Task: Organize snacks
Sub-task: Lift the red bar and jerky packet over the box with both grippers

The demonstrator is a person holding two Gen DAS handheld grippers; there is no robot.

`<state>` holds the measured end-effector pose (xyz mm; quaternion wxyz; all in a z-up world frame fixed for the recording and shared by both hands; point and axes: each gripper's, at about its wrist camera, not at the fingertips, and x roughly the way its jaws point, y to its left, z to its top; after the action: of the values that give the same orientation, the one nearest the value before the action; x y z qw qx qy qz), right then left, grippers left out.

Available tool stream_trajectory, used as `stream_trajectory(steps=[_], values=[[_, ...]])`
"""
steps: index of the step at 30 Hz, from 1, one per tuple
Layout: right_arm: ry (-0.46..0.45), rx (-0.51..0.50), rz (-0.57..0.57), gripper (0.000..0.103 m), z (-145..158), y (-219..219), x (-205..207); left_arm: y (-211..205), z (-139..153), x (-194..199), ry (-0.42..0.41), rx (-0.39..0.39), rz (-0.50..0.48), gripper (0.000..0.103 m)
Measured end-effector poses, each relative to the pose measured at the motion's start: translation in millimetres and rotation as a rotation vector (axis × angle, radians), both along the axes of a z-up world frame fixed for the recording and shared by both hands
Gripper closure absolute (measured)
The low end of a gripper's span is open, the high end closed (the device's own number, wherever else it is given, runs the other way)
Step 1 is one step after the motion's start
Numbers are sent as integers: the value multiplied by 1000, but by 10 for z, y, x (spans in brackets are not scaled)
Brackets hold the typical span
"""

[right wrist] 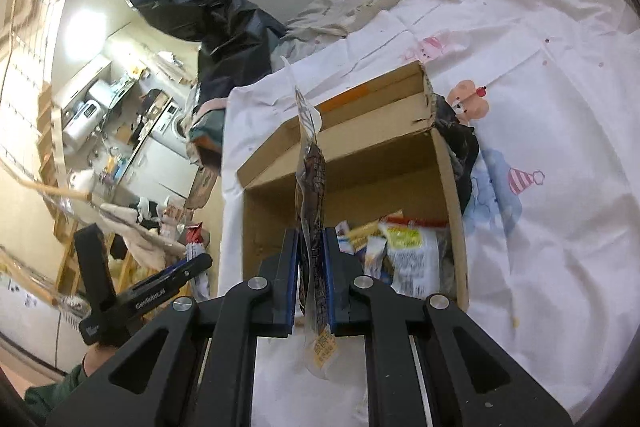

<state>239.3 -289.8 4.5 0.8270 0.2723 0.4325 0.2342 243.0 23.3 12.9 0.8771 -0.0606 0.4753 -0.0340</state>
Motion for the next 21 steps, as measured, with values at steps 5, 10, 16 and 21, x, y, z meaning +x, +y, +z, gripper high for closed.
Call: stream_trajectory(steps=[5, 10, 16, 21], values=[[82, 12, 2, 91, -409, 45, 174, -132, -271, 179, 26, 8, -28, 75], [102, -38, 19, 91, -590, 167, 279, -186, -467, 283, 40, -2, -37, 75], [146, -59, 16, 91, -736, 298, 358, -139, -476, 349, 15, 29, -6, 74], [185, -59, 23, 91, -827, 382, 394, -127, -519, 365, 29, 47, 2, 74]])
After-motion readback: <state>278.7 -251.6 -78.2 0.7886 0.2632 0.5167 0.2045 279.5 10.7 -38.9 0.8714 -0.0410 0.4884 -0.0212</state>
